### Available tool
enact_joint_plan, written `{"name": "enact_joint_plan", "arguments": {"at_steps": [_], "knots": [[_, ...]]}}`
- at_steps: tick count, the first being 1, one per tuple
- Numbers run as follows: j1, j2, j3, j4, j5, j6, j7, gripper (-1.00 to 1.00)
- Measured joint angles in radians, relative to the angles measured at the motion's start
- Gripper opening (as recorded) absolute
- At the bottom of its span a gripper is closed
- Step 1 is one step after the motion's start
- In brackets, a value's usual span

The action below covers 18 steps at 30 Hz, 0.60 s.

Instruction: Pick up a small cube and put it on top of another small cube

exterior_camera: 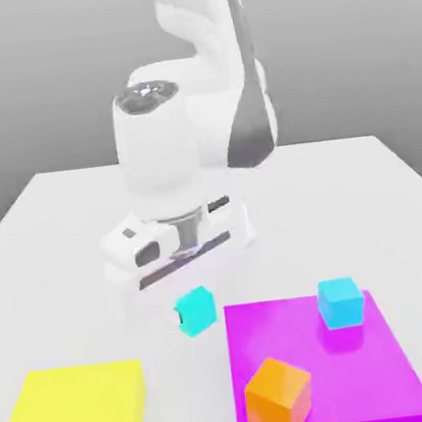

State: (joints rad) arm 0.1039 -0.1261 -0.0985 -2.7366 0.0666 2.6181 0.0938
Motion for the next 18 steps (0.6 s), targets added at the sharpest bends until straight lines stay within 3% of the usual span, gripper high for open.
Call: {"name": "enact_joint_plan", "arguments": {"at_steps": [8,13,14,18], "knots": [[0.144,-0.121,0.230,0.054,0.000,-0.180,0.382,-1.00],[0.151,0.003,0.266,0.030,-0.030,-0.034,0.449,-1.00],[0.152,0.027,0.266,0.025,-0.034,-0.006,0.453,1.00],[0.152,0.027,0.266,0.025,-0.034,-0.006,0.453,1.00]]}}
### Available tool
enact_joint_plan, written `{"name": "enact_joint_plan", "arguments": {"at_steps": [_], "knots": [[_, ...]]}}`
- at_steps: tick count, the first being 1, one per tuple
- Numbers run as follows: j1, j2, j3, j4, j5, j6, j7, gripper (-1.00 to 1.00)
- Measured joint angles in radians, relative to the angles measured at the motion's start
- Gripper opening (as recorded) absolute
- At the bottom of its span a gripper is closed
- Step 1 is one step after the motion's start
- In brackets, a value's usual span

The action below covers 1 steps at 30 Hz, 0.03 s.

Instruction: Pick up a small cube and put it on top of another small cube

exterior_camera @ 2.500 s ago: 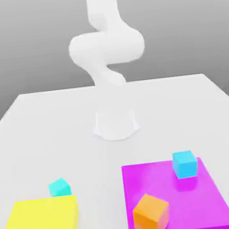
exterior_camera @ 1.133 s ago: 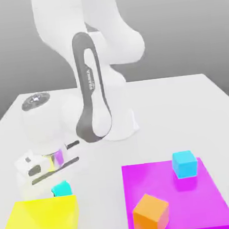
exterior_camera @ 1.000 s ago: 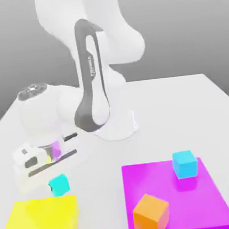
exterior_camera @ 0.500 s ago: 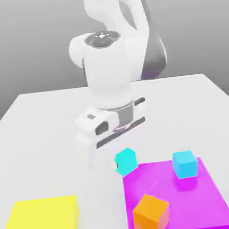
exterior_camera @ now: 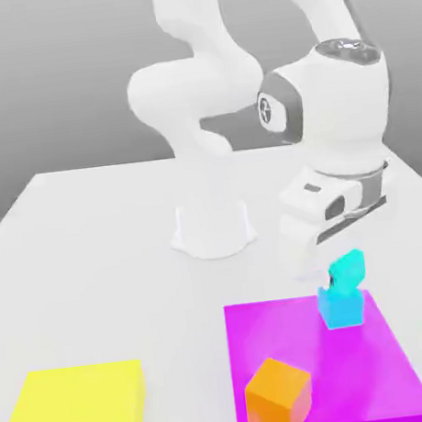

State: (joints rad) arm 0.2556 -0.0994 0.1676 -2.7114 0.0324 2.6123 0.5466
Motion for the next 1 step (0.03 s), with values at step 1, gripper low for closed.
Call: {"name": "enact_joint_plan", "arguments": {"at_steps": [1], "knots": [[0.000,0.000,0.000,0.000,0.000,0.000,0.000,1.00]]}}
